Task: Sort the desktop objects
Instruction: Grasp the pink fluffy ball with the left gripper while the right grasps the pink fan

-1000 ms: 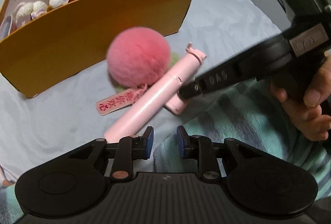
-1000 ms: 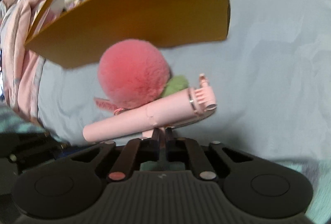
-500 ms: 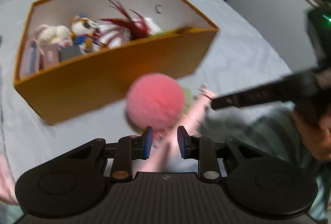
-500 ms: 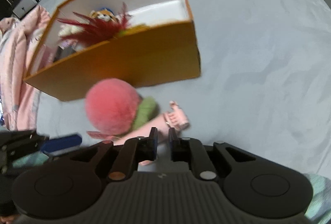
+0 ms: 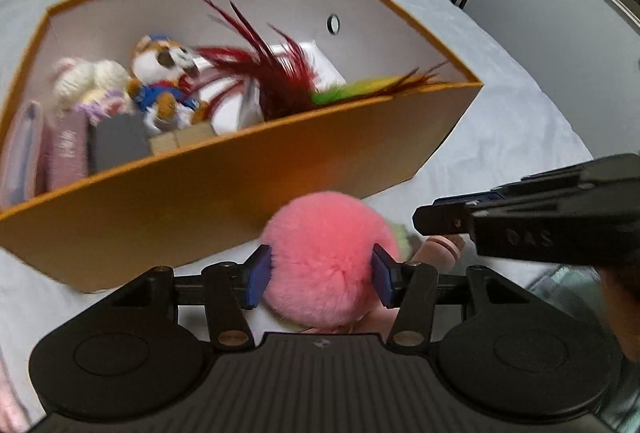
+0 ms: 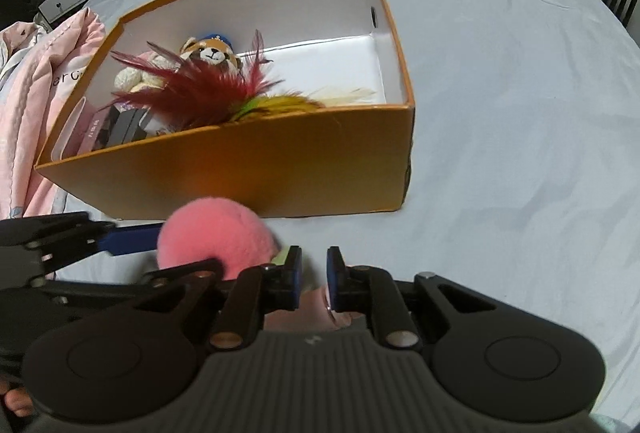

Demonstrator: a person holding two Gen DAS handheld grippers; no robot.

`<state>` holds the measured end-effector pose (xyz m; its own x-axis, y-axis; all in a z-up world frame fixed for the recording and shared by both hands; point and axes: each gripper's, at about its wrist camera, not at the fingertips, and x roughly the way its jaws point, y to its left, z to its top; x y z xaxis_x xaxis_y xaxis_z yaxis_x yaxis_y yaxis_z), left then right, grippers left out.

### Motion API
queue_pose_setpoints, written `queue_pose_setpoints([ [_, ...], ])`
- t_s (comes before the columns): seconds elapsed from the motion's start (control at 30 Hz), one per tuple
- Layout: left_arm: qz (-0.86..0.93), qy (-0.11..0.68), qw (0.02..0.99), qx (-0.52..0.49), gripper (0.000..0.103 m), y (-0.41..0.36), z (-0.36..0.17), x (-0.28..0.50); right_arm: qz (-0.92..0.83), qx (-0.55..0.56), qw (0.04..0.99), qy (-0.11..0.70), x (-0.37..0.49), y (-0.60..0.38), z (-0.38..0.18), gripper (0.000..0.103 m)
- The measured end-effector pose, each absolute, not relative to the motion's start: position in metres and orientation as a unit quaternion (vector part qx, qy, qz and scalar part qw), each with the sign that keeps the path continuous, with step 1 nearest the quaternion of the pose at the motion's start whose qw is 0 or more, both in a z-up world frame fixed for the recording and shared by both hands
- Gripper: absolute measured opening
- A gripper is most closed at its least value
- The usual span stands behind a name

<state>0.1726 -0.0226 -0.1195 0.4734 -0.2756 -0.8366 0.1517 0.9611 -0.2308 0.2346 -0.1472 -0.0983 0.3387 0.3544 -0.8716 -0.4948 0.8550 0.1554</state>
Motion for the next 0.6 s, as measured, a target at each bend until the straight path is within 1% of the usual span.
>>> queue_pose_setpoints([
  [0.17,-0.122,0.514,0.847,-0.063,0.060,-0.032,-0.138,0.182,0.265,-0.064,0.810,0.519,0.233,-0.156,-0.108,0.013],
  [0.27,-0.121,0.519,0.843,-0.070,0.058,-0.035,-0.146,0.188,0.269,-0.061,0.809,0.519,0.233,-0.158,-0.110,0.013],
  [0.33,-0.120,0.513,0.848,-0.060,0.055,-0.037,-0.146,0.189,0.271,-0.060,0.809,0.519,0.234,-0.159,-0.112,0.013],
  [0.6,-0.119,0.506,0.853,-0.049,0.052,-0.033,-0.137,0.179,0.280,-0.061,0.801,0.526,0.235,-0.160,-0.115,0.015],
])
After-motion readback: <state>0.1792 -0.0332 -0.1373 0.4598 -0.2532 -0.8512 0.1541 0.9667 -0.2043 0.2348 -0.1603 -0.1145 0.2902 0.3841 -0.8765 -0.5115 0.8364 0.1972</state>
